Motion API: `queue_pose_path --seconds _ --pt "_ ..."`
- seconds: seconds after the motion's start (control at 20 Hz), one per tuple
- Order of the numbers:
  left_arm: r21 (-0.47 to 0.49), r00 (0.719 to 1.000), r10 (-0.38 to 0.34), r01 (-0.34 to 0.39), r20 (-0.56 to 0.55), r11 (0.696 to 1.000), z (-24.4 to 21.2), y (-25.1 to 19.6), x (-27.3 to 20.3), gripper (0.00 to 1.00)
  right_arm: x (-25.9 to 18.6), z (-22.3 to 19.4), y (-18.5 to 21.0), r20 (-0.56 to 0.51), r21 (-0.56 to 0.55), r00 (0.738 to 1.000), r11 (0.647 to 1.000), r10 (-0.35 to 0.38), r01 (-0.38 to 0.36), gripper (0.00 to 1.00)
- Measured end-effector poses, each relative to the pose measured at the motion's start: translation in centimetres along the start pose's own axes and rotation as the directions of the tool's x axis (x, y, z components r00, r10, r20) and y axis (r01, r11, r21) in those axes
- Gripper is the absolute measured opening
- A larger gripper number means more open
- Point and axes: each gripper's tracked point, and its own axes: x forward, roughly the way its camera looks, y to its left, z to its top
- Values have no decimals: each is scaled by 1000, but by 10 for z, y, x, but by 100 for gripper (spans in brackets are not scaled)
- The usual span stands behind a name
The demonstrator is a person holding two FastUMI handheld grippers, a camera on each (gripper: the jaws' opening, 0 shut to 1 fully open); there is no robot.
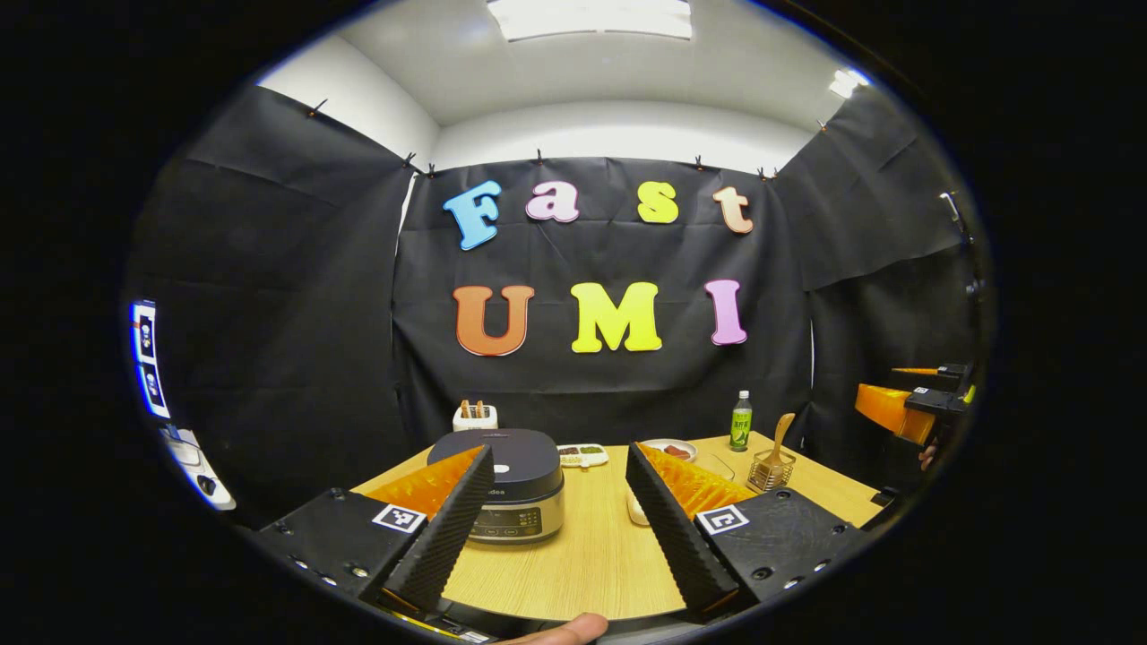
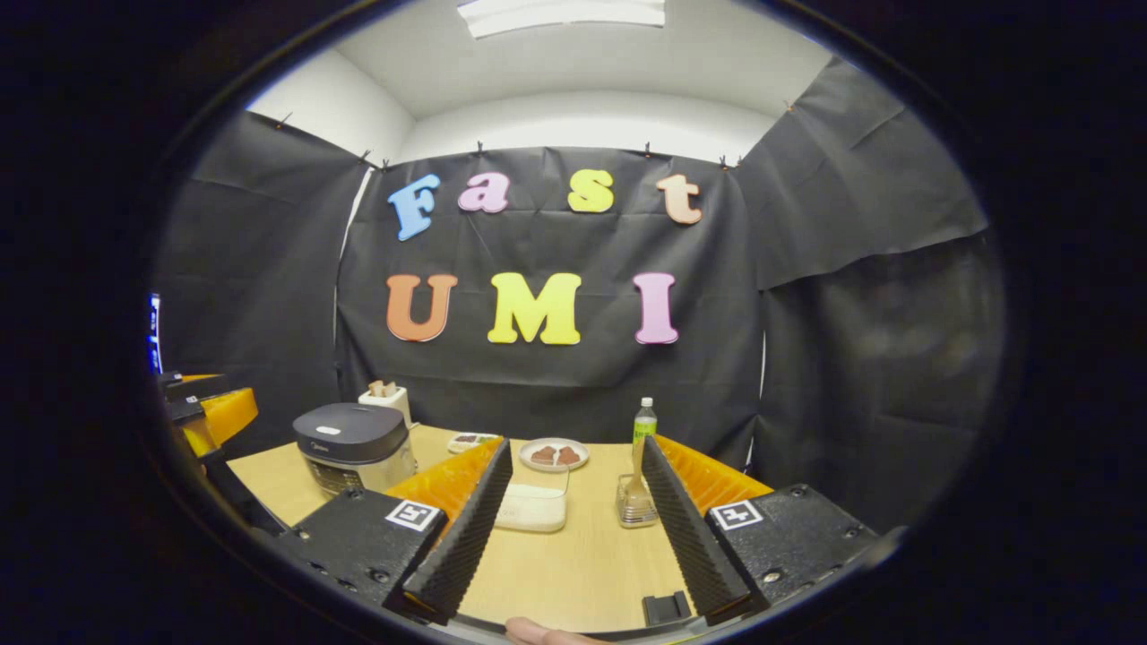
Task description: Close the left gripper, press the button to open the rice cooker; take a wooden spoon from the chopstick holder with the right hand, scoop a spoonful of rice and pour it into the rice cooker, then put the wooden spoon back into the chopstick holder.
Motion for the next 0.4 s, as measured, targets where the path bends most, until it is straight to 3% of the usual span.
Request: queue_pose_path --seconds 0.4 --pt "-10 1000 2 -2 -17 1000 -7 7 -2 95 1 4 5 15 -9 1000 1000 14 -14 94"
